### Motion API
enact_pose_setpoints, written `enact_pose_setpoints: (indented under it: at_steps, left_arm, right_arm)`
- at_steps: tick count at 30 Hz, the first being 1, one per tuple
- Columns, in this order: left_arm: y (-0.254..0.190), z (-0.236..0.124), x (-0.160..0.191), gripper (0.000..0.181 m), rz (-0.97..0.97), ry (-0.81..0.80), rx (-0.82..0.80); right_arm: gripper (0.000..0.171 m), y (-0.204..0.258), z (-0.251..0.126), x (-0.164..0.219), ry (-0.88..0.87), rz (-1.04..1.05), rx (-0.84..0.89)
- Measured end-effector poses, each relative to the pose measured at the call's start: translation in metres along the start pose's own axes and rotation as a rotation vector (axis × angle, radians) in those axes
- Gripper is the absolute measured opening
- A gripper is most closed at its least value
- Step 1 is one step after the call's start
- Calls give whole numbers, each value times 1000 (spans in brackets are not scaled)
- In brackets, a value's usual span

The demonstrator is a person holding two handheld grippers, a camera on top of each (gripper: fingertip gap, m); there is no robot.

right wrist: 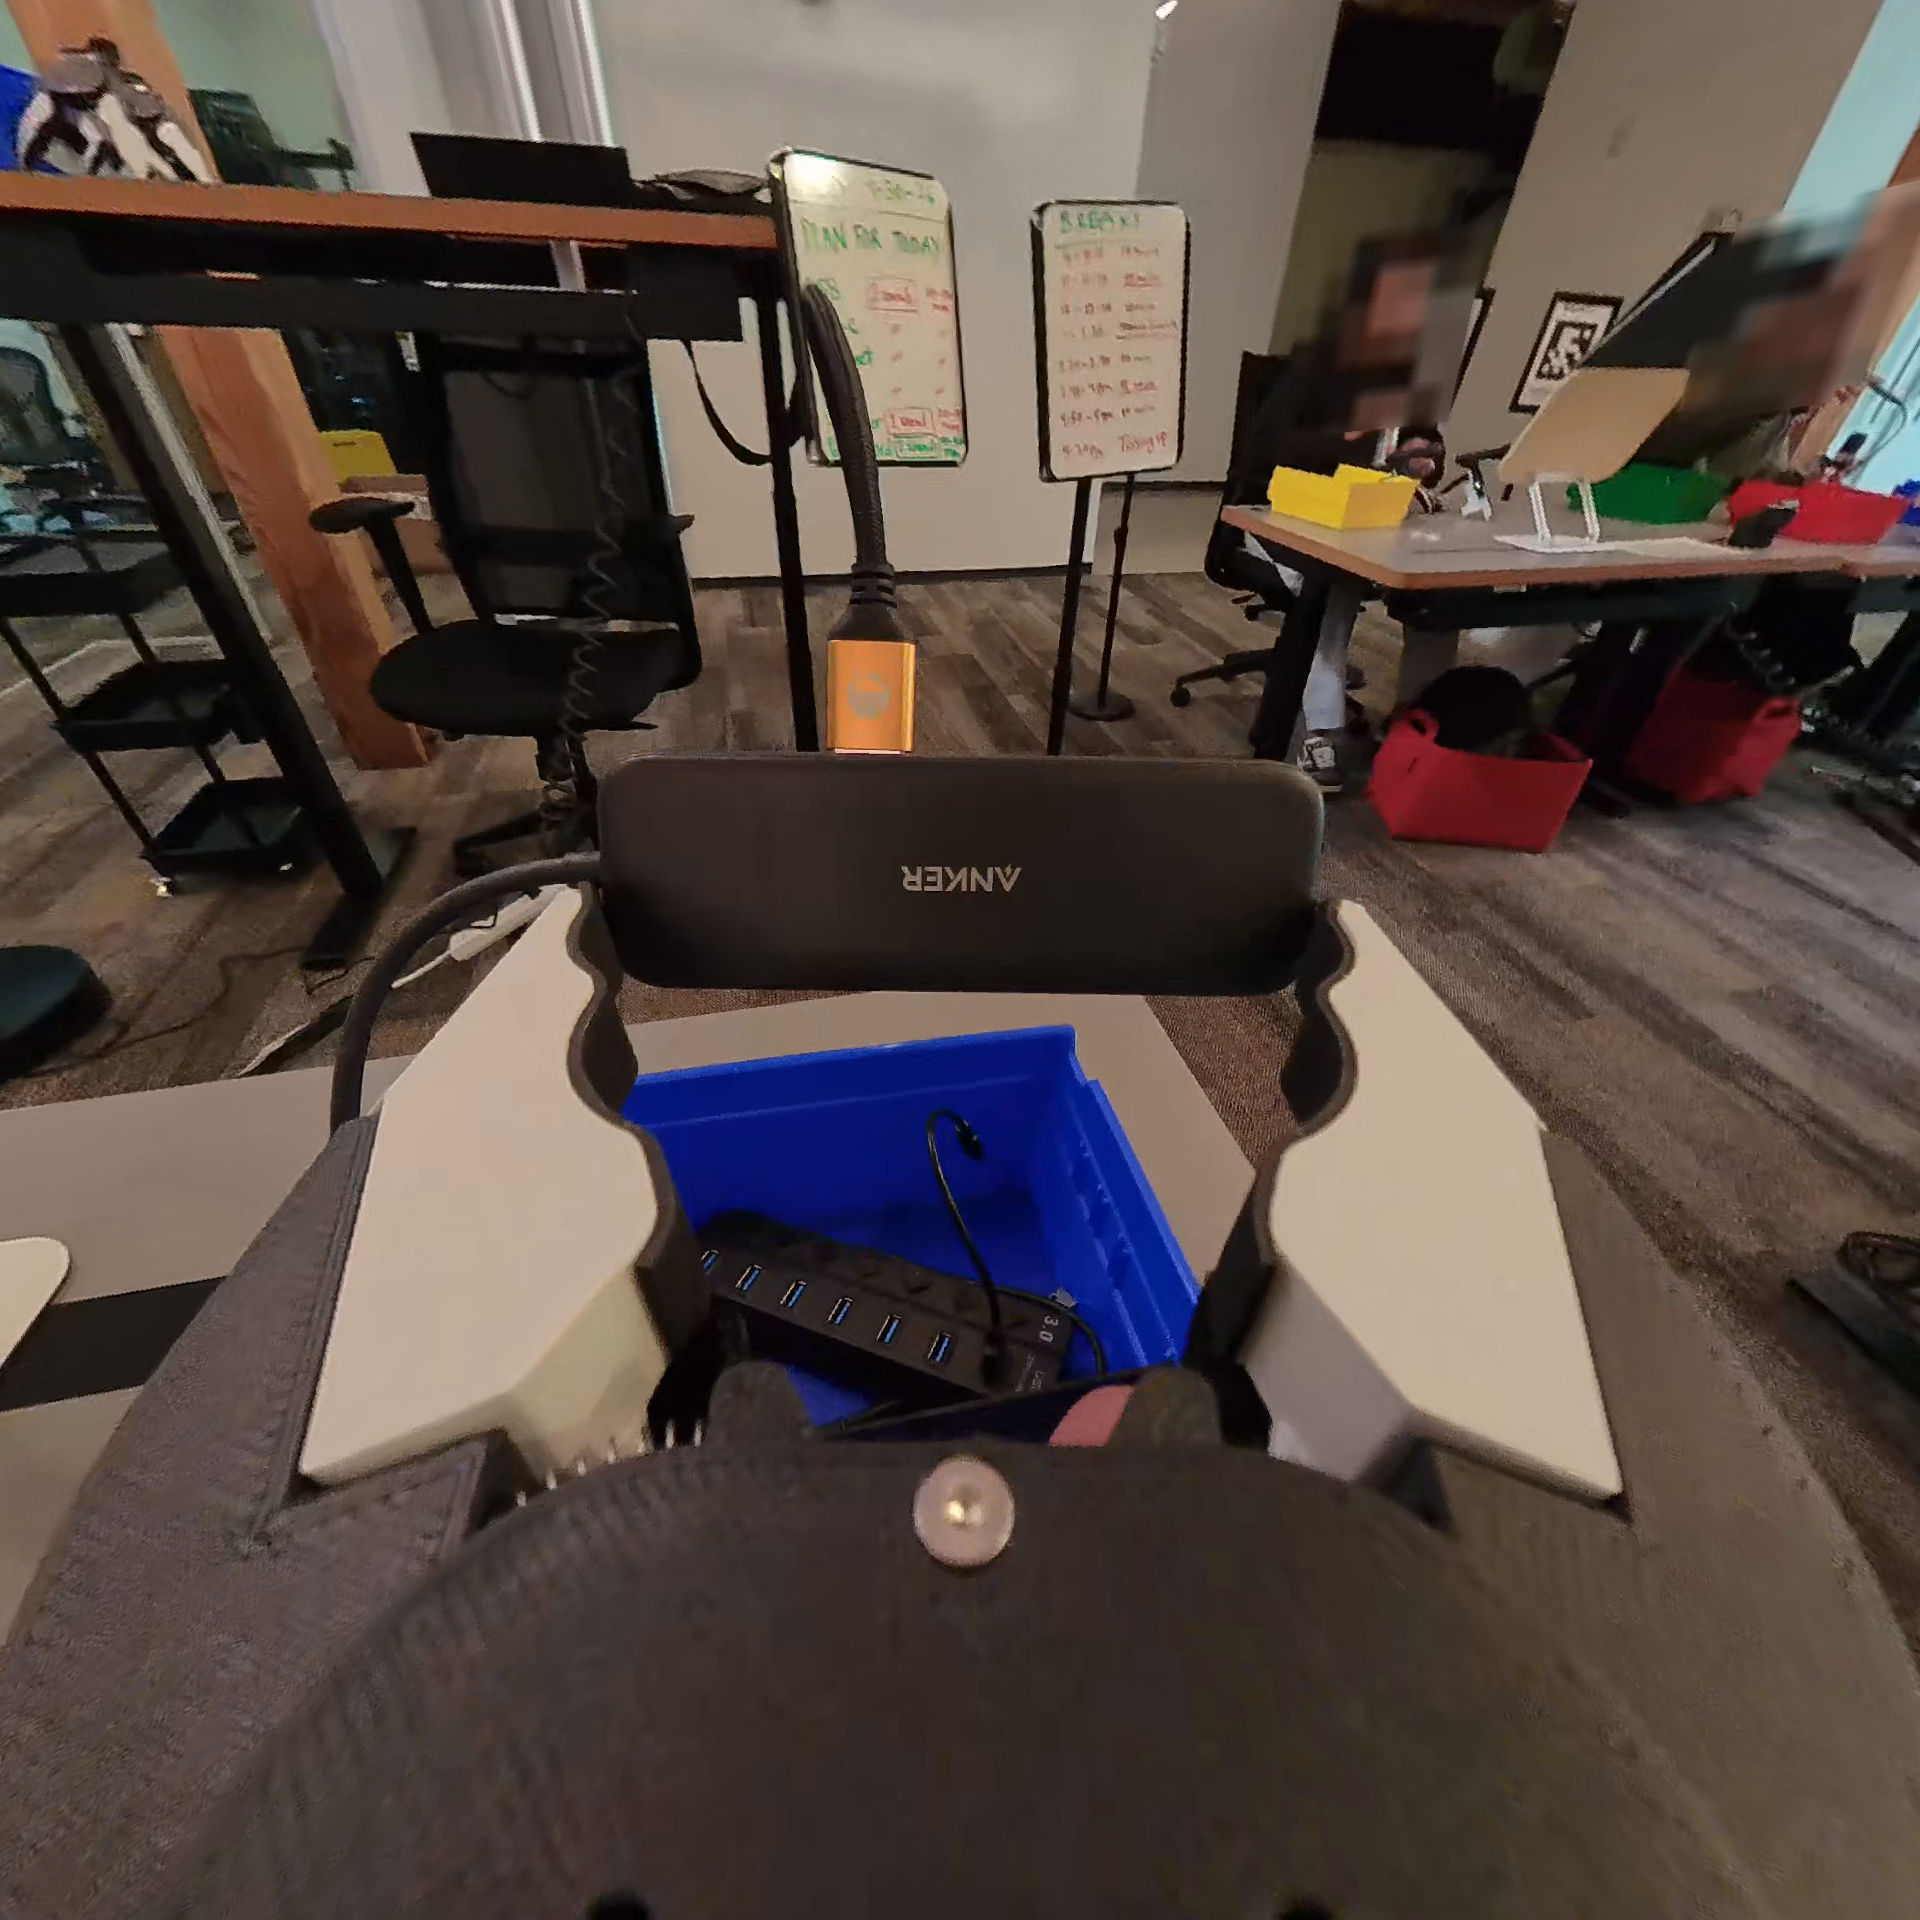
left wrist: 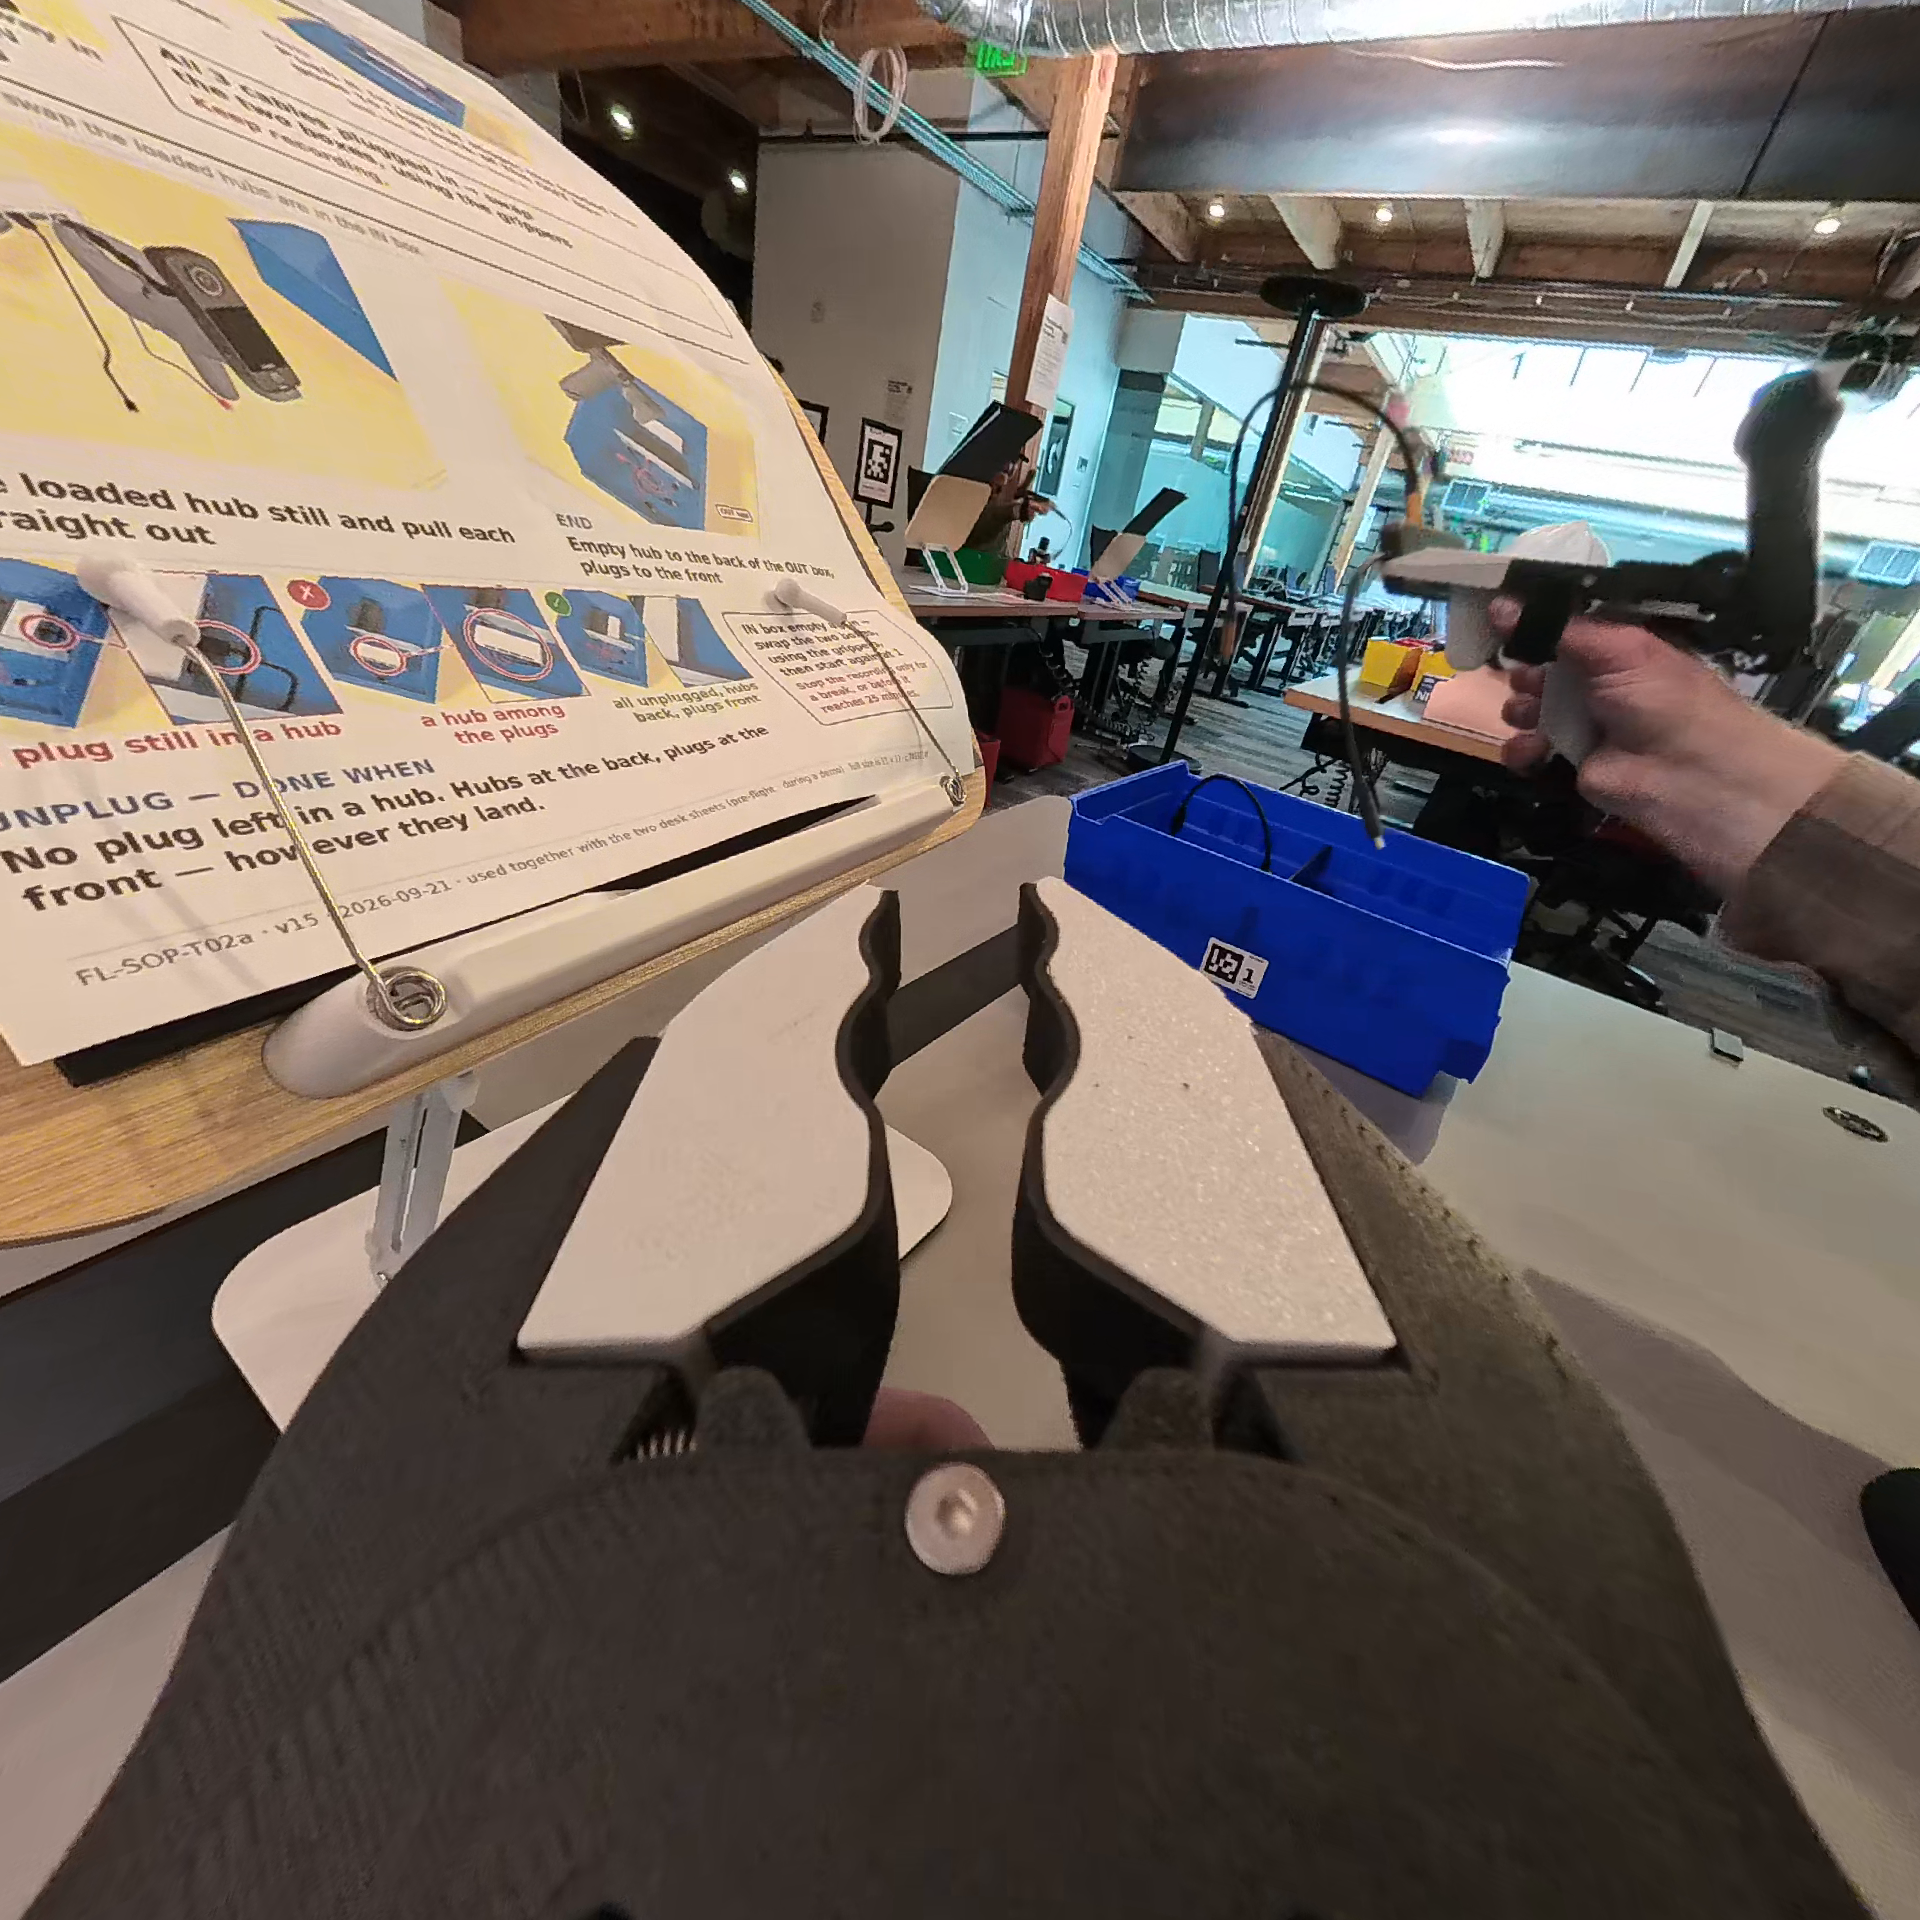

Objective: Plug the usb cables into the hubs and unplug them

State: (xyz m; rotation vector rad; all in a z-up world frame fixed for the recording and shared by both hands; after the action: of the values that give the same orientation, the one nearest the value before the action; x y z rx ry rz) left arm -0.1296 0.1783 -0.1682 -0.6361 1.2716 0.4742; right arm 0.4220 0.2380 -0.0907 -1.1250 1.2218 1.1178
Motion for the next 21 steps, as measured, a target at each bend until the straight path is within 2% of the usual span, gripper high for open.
enact_pose_setpoints:
  at_steps: [8,16,21]
  left_arm:
    - [5,-3,-1,21,-15,-6,-7]
    - [9,-5,0,21,-30,-10,-13]
    - [10,-4,1,21,-42,-5,-11]
  right_arm:
    - [129,7,4,43,119,134,48]
    - [128,11,-1,65,173,222,55]
    - [128,6,9,82,232,244,67]
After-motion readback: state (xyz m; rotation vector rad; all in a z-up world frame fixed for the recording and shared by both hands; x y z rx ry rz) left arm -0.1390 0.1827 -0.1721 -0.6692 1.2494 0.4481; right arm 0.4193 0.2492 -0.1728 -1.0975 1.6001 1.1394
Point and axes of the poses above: each gripper's, where its closed fingertips meet, z out along the fingers, x out of its underside, y = z × x across the jaws, the point moved 8 cm from there along -z, back along the fingers, and after that the axes turned 6 degrees about -y, right-handed, at the moved point
